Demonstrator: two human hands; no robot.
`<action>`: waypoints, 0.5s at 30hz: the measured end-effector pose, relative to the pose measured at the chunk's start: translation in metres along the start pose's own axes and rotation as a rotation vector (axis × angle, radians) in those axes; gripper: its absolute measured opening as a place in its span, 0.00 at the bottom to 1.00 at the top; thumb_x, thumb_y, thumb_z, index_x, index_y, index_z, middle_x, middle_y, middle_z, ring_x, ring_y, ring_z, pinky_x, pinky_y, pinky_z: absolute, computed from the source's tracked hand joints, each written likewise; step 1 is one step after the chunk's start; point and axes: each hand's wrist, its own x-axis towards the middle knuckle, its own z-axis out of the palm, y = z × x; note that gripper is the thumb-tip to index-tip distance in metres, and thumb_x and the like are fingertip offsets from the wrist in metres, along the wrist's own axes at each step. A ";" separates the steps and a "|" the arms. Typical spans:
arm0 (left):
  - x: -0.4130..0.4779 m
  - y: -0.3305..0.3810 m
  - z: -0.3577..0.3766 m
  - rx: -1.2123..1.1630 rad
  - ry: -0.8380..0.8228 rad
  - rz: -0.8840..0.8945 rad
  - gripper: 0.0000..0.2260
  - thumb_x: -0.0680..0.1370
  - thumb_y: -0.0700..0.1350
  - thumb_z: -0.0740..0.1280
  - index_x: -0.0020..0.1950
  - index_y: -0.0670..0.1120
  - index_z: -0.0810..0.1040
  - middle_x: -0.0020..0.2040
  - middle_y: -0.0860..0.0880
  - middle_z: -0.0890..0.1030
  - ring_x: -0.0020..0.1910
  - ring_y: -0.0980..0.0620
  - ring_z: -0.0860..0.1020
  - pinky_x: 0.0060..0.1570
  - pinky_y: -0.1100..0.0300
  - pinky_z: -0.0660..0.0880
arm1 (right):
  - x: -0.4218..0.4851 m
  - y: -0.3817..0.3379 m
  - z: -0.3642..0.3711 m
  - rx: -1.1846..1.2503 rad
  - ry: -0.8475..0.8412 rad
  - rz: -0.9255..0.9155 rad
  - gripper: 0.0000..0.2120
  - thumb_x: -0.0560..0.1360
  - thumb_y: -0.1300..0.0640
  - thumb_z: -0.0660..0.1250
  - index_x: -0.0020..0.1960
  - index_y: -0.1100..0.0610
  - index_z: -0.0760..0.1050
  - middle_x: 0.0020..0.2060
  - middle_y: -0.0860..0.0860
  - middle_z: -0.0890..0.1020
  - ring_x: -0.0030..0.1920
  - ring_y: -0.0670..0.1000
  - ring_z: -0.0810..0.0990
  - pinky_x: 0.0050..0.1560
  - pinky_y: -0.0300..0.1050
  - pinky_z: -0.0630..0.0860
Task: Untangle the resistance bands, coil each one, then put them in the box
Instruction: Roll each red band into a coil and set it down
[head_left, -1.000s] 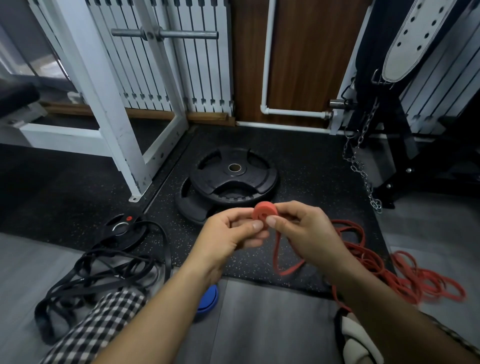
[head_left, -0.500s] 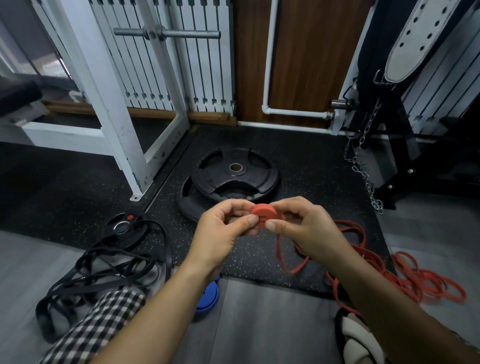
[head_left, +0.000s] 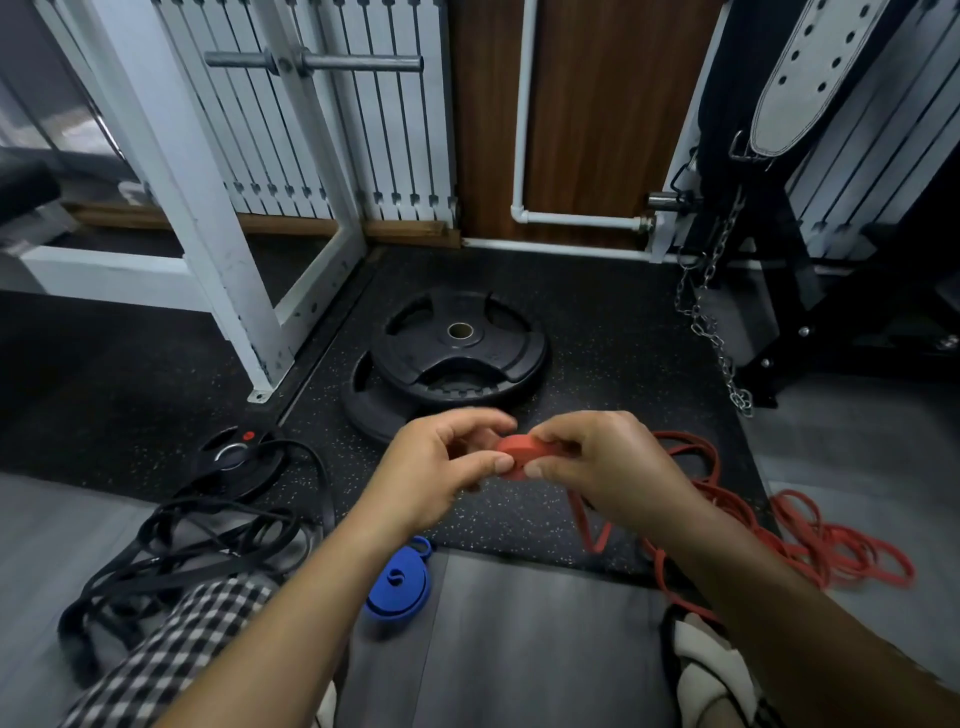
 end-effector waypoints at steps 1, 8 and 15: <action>0.000 0.001 0.000 0.014 0.001 -0.007 0.13 0.69 0.32 0.71 0.42 0.52 0.80 0.34 0.53 0.81 0.33 0.57 0.76 0.34 0.67 0.74 | -0.001 -0.001 0.001 0.017 0.003 -0.005 0.04 0.70 0.52 0.72 0.44 0.47 0.80 0.34 0.45 0.80 0.38 0.44 0.78 0.42 0.45 0.75; -0.003 0.006 0.003 -0.255 0.150 0.005 0.09 0.70 0.32 0.69 0.41 0.47 0.81 0.34 0.51 0.83 0.35 0.55 0.81 0.37 0.66 0.77 | 0.005 -0.002 -0.007 0.444 0.016 0.039 0.09 0.67 0.57 0.74 0.44 0.47 0.78 0.38 0.45 0.83 0.38 0.39 0.80 0.43 0.32 0.77; -0.004 0.007 0.014 -0.550 0.223 -0.108 0.08 0.72 0.32 0.66 0.45 0.43 0.79 0.35 0.50 0.84 0.34 0.55 0.82 0.35 0.68 0.78 | 0.006 -0.008 -0.002 0.656 0.082 0.017 0.09 0.70 0.62 0.71 0.42 0.48 0.79 0.36 0.45 0.83 0.38 0.39 0.80 0.41 0.30 0.76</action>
